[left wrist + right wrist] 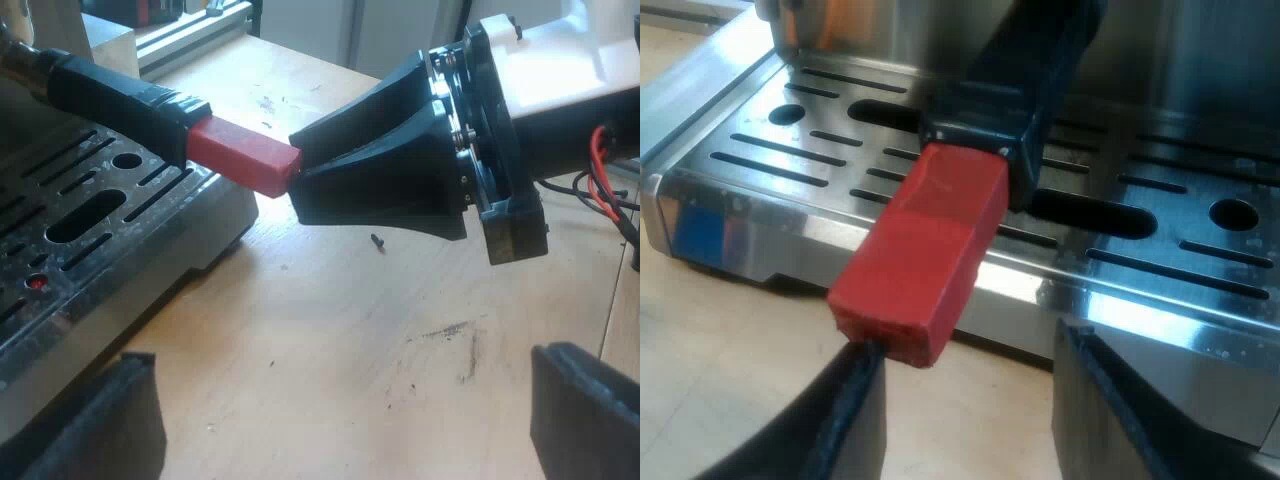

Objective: Grind coffee beans and then tamp

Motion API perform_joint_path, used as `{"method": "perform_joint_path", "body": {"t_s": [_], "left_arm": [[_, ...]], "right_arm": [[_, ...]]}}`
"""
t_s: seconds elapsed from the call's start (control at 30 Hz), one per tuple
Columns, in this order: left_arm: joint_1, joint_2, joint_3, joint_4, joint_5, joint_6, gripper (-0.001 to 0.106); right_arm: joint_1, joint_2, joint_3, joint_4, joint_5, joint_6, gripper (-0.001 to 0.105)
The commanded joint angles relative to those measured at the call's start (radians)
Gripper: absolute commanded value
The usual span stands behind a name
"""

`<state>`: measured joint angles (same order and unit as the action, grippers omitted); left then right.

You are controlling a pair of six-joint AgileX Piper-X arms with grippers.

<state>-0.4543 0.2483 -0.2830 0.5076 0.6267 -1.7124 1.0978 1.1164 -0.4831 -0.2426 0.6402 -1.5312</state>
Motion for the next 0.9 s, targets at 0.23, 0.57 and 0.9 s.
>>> {"method": "perform_joint_path", "body": {"t_s": [0.23, 0.57, 0.9], "left_arm": [[-0.008, 0.002, -0.002, -0.015, 0.014, -0.002, 0.077], [-0.008, 0.002, -0.002, -0.015, 0.014, -0.002, 0.077], [-0.008, 0.002, -0.002, -0.015, 0.014, -0.002, 0.077]], "right_arm": [[0.071, -0.007, -0.026, 0.043, 0.208, 0.036, 0.04], [0.195, -0.011, -0.028, 0.174, 0.21, 0.116, 0.042], [0.232, -0.081, -0.154, 0.372, 0.263, 0.116, 0.063]]}}
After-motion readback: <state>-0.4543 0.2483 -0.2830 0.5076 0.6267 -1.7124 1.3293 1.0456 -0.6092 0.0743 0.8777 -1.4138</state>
